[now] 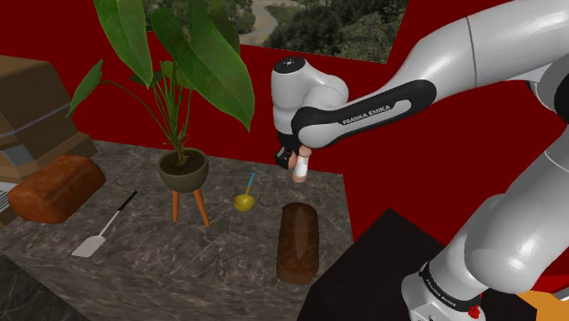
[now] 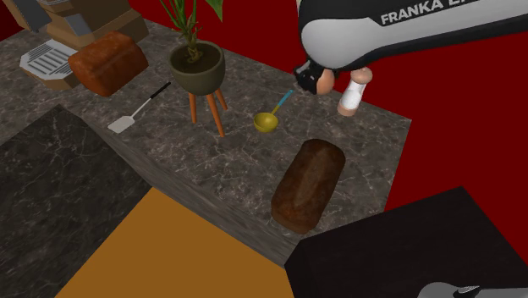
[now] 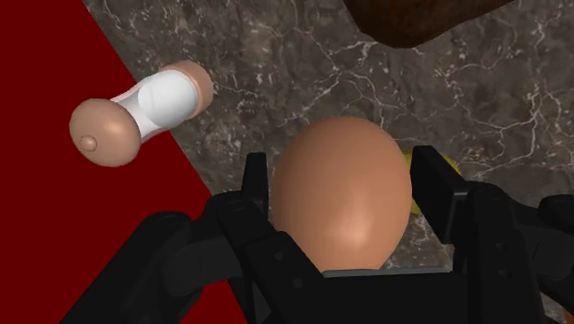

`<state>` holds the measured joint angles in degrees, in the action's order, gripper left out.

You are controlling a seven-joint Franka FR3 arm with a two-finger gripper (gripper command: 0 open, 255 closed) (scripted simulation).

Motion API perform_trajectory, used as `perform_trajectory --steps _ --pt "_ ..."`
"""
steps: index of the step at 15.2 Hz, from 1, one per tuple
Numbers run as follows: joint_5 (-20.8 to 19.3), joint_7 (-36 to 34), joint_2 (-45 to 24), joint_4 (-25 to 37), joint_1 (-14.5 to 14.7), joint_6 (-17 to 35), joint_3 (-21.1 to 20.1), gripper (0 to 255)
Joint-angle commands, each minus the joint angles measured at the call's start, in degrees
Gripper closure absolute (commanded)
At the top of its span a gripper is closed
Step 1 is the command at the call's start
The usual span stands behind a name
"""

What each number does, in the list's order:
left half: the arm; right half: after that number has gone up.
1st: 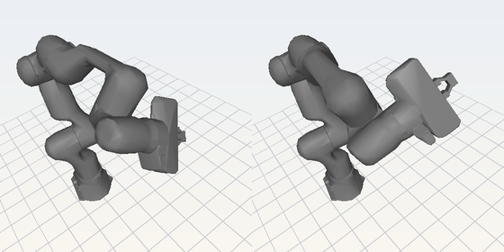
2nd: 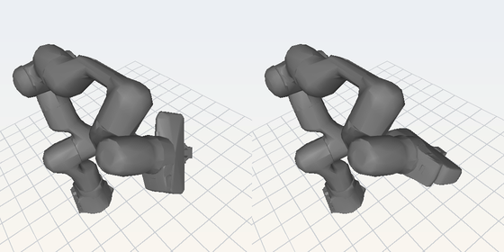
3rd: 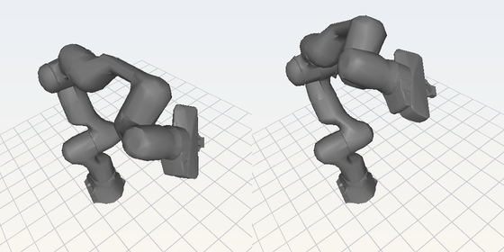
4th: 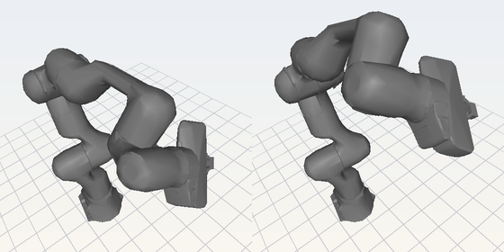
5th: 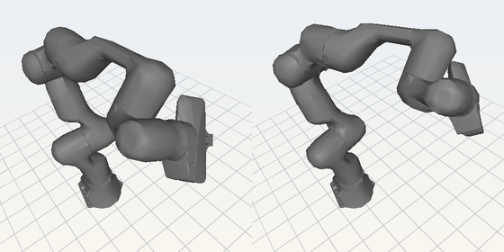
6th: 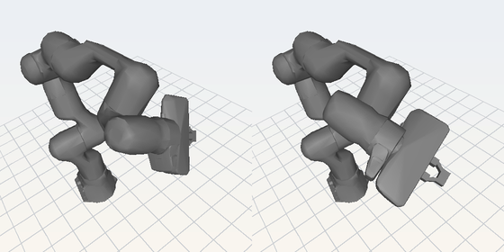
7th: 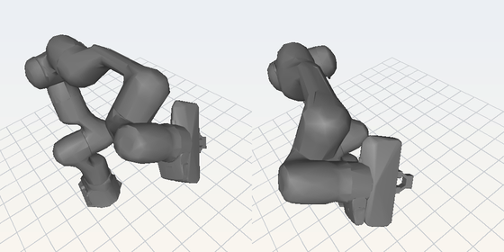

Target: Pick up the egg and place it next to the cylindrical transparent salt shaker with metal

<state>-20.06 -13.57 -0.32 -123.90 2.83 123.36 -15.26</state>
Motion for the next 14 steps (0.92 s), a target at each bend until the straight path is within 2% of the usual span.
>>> perform_trajectory --steps 1,7,14 --pt "0.1 3.1 1.0 -1.2 -1.6 1.1 1.6 255" --pt "0.0 11.3 2.1 -3.0 -5.9 4.4 6.1 255" --pt "0.1 21.0 0.8 -2.2 -10.8 7.6 11.3 255"
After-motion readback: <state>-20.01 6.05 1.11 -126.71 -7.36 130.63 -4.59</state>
